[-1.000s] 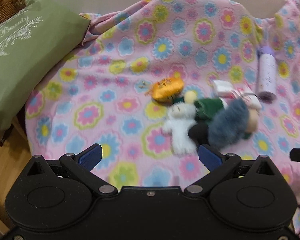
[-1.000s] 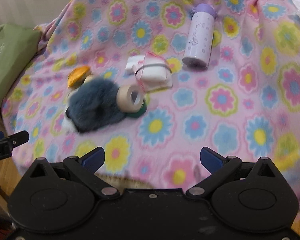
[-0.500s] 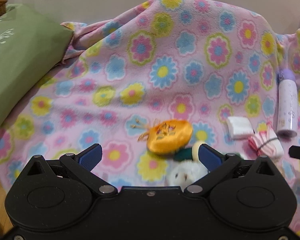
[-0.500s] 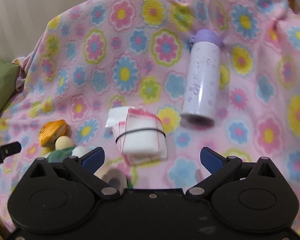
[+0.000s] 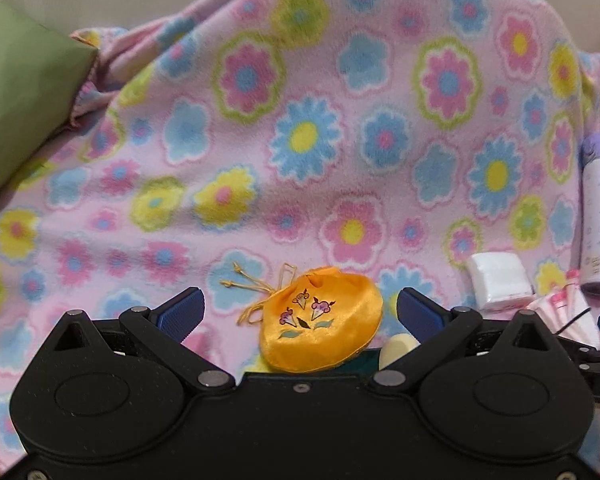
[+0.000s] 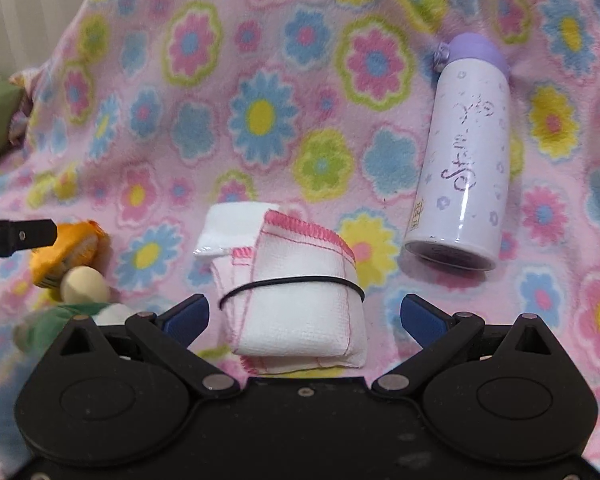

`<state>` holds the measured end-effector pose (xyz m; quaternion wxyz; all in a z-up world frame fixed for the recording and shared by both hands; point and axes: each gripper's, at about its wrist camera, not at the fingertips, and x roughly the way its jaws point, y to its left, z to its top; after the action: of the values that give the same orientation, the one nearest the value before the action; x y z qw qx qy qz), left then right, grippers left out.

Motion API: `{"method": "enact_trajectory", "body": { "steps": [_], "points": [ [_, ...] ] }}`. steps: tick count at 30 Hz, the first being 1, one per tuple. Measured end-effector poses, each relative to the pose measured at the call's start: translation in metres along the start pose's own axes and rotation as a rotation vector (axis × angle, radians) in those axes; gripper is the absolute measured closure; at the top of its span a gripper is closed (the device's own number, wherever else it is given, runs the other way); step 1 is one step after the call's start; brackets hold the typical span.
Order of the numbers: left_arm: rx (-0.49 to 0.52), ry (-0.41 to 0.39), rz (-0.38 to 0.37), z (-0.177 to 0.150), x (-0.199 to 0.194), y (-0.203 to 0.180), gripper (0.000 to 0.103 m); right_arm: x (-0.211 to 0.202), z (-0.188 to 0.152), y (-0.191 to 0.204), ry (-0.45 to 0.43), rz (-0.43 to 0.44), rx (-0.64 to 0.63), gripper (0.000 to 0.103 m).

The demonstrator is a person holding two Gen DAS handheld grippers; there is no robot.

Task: Organize soft objects
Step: 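Reach the left tool to the yellow pouch while the right tool reaches the folded cloth, then close the left tool on the yellow pouch while the right tool grips the folded cloth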

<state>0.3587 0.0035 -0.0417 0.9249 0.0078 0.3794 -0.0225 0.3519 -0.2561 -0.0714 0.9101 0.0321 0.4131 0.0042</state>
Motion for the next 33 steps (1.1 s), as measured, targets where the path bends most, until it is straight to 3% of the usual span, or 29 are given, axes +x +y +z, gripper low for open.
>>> {"method": "enact_trajectory", "body": {
  "steps": [6, 14, 19, 24, 33],
  "points": [
    [0.033, 0.008, 0.022, -0.004, 0.024, -0.003, 0.004, 0.021, -0.009, 0.005, 0.005, -0.044, -0.046, 0.001],
    [0.03, -0.01, 0.002, -0.012, 0.047, 0.003, 0.003, 0.025, -0.015, 0.003, -0.056, -0.045, -0.031, 0.0],
    [0.039, -0.052, -0.012, -0.019, 0.055, 0.004, 0.002, 0.027, -0.015, 0.002, -0.06, -0.039, -0.031, 0.0],
    [-0.016, -0.047, -0.08, -0.019, 0.062, 0.014, 0.002, 0.029, -0.013, 0.003, -0.057, -0.042, -0.036, 0.0],
    [-0.004, -0.05, -0.061, -0.015, 0.062, 0.004, 0.002, 0.031, -0.012, 0.004, -0.06, -0.038, -0.033, 0.0]
  ]
}}
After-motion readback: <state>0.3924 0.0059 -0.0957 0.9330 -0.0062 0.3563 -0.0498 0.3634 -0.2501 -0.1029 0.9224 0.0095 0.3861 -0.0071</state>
